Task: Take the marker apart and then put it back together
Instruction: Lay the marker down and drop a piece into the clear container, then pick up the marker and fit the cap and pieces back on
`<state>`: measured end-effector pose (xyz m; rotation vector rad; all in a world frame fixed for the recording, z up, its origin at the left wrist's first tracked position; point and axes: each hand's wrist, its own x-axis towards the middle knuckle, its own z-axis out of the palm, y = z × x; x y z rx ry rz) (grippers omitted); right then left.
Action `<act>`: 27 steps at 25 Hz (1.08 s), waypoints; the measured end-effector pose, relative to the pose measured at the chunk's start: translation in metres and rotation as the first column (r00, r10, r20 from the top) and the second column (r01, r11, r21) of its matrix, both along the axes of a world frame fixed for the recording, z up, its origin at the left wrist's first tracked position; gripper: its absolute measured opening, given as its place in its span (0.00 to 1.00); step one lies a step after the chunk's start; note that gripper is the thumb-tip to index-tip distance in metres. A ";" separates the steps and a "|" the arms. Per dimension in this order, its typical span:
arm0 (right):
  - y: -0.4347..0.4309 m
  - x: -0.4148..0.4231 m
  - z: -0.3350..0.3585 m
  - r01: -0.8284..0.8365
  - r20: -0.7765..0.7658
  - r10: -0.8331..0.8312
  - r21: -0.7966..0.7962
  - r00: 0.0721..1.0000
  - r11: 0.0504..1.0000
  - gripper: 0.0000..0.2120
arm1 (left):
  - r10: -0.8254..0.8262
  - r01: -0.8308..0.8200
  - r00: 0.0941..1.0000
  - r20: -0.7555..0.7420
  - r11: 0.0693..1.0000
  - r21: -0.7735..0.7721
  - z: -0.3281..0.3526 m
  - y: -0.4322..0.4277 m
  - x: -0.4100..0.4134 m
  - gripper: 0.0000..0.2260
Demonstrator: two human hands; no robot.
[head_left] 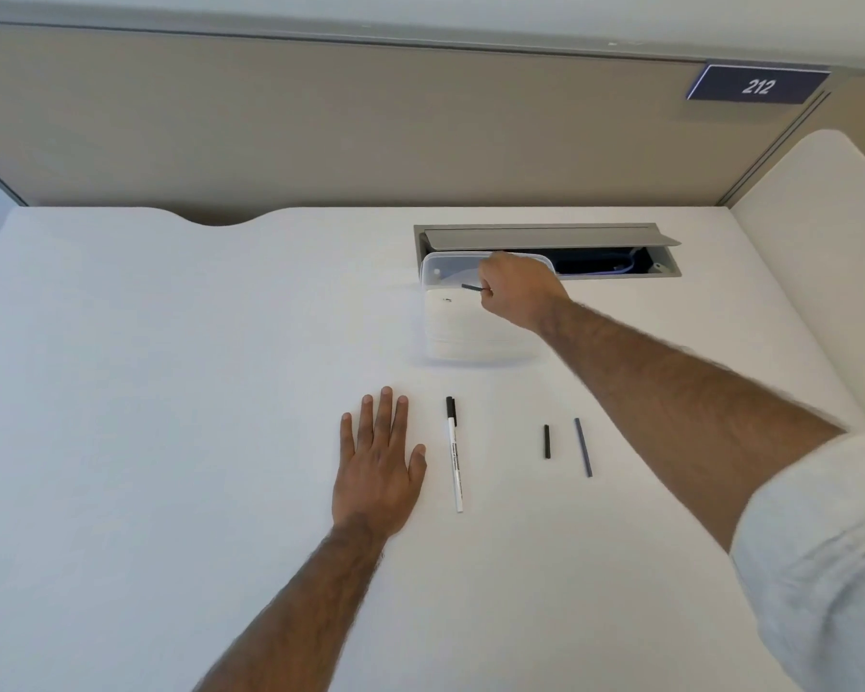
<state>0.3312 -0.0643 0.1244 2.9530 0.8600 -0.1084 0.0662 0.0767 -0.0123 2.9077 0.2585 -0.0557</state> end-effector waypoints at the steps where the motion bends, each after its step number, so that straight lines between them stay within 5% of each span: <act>1: 0.003 0.008 -0.006 -0.024 -0.019 0.024 -0.039 1.000 0.999 0.08 | -0.001 0.001 1.000 -0.005 1.000 0.002 0.000 0.000 0.000 0.30; 12: 0.015 0.030 -0.018 -0.110 -0.036 0.106 -0.135 0.994 0.985 0.10 | -0.007 0.007 1.000 -0.012 1.000 0.006 0.001 -0.001 -0.001 0.30; 15: 0.013 0.010 0.001 0.079 -0.035 -0.076 0.089 0.997 0.993 0.11 | -0.003 0.003 1.000 -0.015 1.000 0.012 0.002 -0.001 0.000 0.30; 19: 0.005 -0.100 -0.003 0.134 0.017 -0.167 0.519 0.986 0.844 0.08 | 0.001 0.000 1.000 -0.023 1.000 0.018 0.002 -0.001 0.000 0.30; 23: -0.001 -0.216 -0.047 0.352 -0.284 -0.274 0.278 0.919 0.894 0.11 | -0.019 0.021 0.998 -0.062 0.999 0.028 0.006 -0.001 -0.004 0.30; 27: -0.008 -0.240 -0.067 0.484 -0.355 -0.413 0.135 0.839 0.865 0.18 | -0.044 0.041 0.994 -0.095 0.999 -0.030 0.011 0.000 -0.002 0.29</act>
